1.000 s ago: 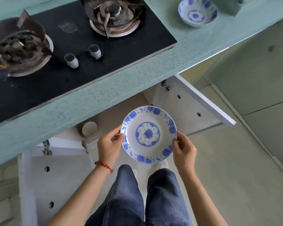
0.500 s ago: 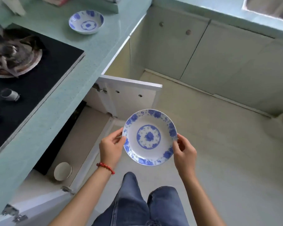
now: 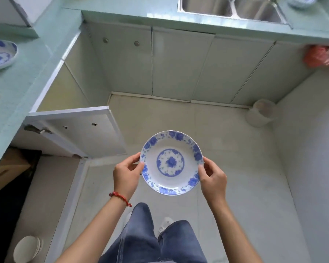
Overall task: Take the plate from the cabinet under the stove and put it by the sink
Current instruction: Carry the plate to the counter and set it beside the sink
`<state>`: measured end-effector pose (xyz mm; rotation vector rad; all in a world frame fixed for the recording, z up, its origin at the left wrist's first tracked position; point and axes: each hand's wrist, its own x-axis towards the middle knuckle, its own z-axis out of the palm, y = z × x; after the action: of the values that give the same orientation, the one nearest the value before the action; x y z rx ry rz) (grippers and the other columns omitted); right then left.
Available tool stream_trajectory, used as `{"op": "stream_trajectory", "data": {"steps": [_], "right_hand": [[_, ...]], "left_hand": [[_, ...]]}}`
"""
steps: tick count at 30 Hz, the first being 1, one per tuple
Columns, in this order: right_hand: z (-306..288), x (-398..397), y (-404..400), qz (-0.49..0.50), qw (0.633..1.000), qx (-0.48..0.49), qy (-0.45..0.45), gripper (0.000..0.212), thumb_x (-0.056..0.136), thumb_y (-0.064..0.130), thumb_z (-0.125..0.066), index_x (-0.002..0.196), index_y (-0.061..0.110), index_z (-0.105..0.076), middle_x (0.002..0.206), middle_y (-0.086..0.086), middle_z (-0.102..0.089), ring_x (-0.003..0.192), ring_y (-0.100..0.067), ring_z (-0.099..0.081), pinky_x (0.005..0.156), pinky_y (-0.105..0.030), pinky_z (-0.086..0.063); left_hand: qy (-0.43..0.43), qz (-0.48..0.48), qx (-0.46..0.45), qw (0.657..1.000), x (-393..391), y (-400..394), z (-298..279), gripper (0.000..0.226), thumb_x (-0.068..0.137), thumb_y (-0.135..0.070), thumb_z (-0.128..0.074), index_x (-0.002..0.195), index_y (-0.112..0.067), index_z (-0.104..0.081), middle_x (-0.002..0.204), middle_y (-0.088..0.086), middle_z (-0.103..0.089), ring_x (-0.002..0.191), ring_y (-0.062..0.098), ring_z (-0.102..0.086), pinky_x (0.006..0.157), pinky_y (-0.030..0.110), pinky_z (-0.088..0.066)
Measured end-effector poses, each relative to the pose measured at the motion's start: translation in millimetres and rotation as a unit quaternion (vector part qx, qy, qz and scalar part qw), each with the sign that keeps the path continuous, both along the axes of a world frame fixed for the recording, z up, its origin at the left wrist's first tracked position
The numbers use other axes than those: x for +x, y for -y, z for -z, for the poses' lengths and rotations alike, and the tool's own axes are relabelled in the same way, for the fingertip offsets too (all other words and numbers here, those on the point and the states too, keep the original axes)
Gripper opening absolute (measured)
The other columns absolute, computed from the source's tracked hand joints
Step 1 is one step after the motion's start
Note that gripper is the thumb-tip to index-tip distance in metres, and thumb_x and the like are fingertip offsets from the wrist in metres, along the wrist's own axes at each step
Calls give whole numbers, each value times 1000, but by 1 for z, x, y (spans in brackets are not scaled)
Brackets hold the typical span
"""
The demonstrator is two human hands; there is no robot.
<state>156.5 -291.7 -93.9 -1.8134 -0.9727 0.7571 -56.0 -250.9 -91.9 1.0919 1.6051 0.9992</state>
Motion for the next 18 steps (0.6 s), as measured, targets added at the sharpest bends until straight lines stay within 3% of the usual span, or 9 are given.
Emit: {"op": "stream_trajectory", "data": {"steps": [3,7,11,15,18], "right_hand": [[-1,21,-9,9,1000,-7,-3,21,84,8,-57,101,18,-67,72,20,-64,64,8,-59,56,-3,-43],[0,41,-40,17,1000,-4,-11,22,84,8,-56,101,18,-66,73,18,-66,64,7,-59,56,-4,-44],[2,56,-95,28,999,5,-15,21,84,9,-57,100,19,-67,74,18,-67,66,4,-61,58,-8,-47],[0,69,-169,39,999,17,-14,21,84,9,-57,100,18,-67,75,18,-67,68,4,-62,60,-6,-47],[-7,75,-224,43,999,20,-10,22,84,8,-57,101,19,-67,74,19,-67,68,4,-61,60,-5,-46]], "left_hand": [[3,3,-6,1000,22,-14,-2,29,80,3,-61,107,-9,-65,93,4,-70,76,7,-67,66,22,-58],[1,8,-5,1000,43,-51,-5,30,79,4,-61,106,-9,-65,96,5,-70,77,16,-68,75,36,-57],[-4,19,2,1000,60,-110,-4,30,79,4,-61,105,-11,-66,95,5,-71,71,4,-67,71,32,-58],[15,25,5,1000,74,-186,-6,29,79,3,-61,104,-11,-66,97,8,-71,79,20,-68,76,39,-57],[8,32,10,999,83,-244,-14,29,79,3,-61,104,-11,-66,95,7,-71,80,20,-68,78,40,-56]]}}
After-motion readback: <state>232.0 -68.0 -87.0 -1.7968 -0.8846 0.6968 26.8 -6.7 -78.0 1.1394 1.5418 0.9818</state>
